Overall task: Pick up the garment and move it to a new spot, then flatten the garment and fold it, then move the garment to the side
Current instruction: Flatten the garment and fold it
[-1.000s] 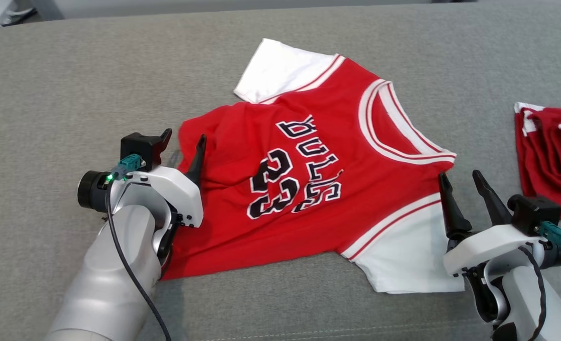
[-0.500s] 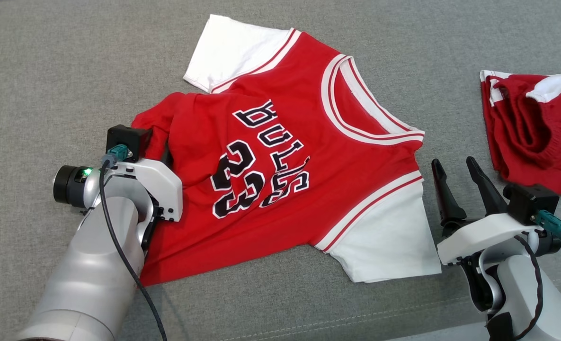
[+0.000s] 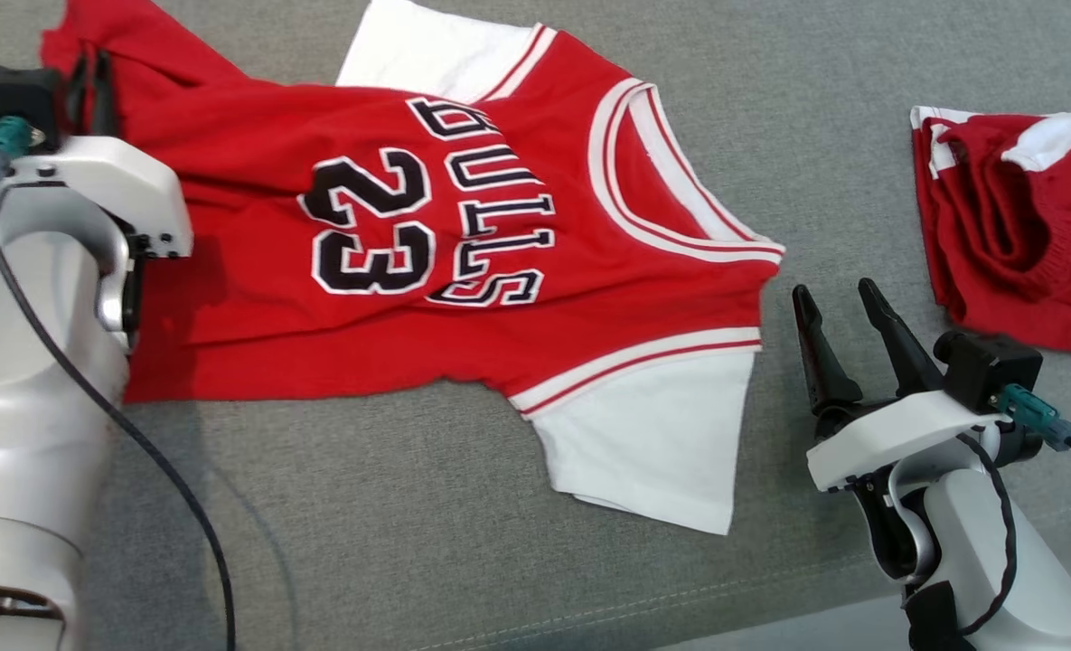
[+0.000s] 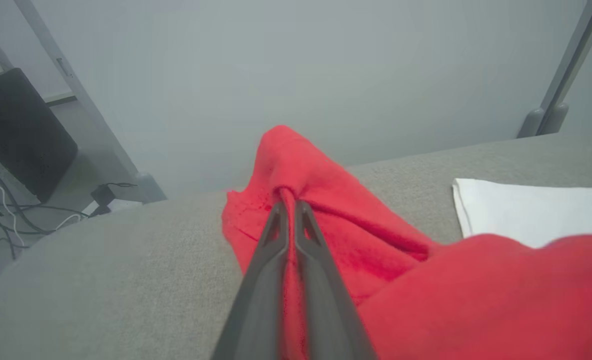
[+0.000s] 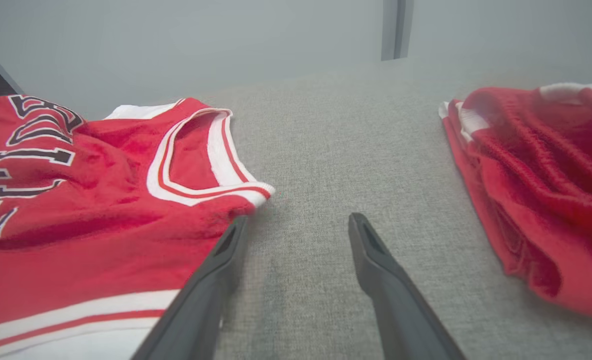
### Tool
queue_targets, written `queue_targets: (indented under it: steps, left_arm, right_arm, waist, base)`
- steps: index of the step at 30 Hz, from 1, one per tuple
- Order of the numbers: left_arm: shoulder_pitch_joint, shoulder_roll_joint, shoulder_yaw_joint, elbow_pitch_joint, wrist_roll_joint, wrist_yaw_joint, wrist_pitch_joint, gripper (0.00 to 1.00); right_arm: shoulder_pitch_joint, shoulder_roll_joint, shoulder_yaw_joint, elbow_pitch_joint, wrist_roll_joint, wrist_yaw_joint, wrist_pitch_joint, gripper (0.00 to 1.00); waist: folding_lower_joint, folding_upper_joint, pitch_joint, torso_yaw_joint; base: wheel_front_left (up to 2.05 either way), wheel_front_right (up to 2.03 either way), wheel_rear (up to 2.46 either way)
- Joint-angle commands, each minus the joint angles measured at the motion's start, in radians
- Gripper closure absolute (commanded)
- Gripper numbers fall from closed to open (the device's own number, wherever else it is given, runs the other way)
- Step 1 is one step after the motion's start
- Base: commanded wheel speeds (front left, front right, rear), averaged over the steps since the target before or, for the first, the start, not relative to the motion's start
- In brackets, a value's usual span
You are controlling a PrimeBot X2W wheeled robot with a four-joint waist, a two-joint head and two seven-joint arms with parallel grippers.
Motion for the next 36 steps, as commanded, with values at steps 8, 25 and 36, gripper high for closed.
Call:
queue_targets:
  steps: [8,25,36]
  left_arm:
    - [-0.047,0.111,0.057,0.101,-0.018,0.019,0.005,0.0]
    - [0.331,-0.033,0.179,-0.271,-0.031,-0.002,-0.01,0.0]
    - [0.531,-0.1,0.238,-0.287,-0.028,-0.065,-0.01,0.0]
  right_arm:
    - [-0.021,0.003,0.042,-0.017,0.033,0.004,-0.013,0.0]
    - [0.001,-0.035,0.054,0.016,0.046,0.004,-0.013,0.0]
    - [0.039,-0.041,0.065,0.026,0.055,0.004,-0.013,0.0]
  waist:
    - [-0.0001,0.0,0.035,-0.068]
    - [-0.0001,0.0,-0.111,0.121]
    - [-0.0001,0.0,-0.159,0.154]
  base:
    - [0.0,0.0,0.0]
    - [0.0,0.0,0.0]
    - [0.0,0.0,0.0]
